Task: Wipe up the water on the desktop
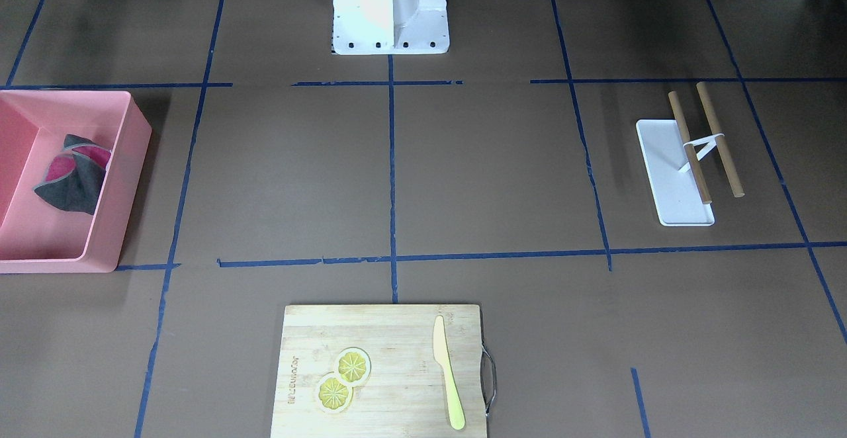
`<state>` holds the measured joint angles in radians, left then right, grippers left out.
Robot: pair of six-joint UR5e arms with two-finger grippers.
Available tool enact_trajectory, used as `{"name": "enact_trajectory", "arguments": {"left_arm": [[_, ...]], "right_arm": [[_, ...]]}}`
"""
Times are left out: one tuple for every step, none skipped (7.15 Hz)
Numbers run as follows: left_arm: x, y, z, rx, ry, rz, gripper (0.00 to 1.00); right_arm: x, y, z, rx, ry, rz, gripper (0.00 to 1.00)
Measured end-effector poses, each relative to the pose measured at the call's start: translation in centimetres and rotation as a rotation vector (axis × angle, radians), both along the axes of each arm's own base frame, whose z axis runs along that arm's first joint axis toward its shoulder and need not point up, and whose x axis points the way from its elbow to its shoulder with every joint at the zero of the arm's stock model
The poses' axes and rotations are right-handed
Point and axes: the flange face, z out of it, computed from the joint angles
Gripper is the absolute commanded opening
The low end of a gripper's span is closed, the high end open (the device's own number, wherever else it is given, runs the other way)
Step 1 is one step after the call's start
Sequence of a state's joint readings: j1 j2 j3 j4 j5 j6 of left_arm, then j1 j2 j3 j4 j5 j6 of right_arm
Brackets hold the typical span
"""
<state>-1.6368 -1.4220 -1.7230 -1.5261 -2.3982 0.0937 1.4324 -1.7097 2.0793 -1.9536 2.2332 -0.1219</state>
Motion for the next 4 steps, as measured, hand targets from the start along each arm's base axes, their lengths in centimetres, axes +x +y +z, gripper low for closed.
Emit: {"name": "enact_trajectory", "arguments": {"left_arm": [[0.0, 0.0, 0.0, 0.004, -0.001, 0.001, 1.0], [0.0, 0.0, 0.1, 0.01, -0.001, 0.002, 1.0], [0.0, 0.0, 0.3, 0.016, -0.001, 0.004, 1.0], [0.0, 0.0, 0.4, 0.017, -0.002, 0.004, 1.0]], "right_arm": [[1.7, 0.9, 2.2, -0.015, -0.013, 0.006, 1.0], [3.0, 1.6, 4.7, -0.021, -0.039, 0.013, 1.0], [3.5, 2.0, 6.9, -0.026, -0.06, 0.021, 1.0], [3.7, 2.2, 8.6, -0.031, -0.068, 0.027, 1.0]]}}
